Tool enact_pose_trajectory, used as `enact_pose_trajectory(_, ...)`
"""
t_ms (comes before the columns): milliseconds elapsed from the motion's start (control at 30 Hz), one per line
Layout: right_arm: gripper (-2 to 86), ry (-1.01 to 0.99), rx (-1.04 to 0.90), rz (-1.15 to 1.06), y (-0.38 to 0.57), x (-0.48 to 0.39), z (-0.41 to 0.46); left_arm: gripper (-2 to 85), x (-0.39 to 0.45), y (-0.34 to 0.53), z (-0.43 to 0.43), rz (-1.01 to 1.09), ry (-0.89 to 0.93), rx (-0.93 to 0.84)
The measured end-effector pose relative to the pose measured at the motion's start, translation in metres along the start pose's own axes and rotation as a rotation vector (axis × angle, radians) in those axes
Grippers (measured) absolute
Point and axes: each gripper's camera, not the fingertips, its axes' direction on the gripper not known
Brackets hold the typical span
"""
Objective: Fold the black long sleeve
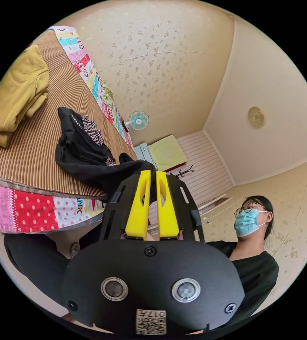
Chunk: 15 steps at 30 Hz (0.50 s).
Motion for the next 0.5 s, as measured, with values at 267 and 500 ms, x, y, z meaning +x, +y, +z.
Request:
enact_pose_trajectory(267, 1.4, -0.566, 0.307, -0.312, 0.091, -0.009, -0.133, 3.5, 0.041, 0.031, -0.045, 0.085, 0.017, -0.083)
enact_pose_trajectory(500, 1.6, -0.776, 0.497, -0.58, 0.157, -0.028, -0.197, 2.9, 0.048, 0.098, -0.071, 0.17, 0.166, -0.276)
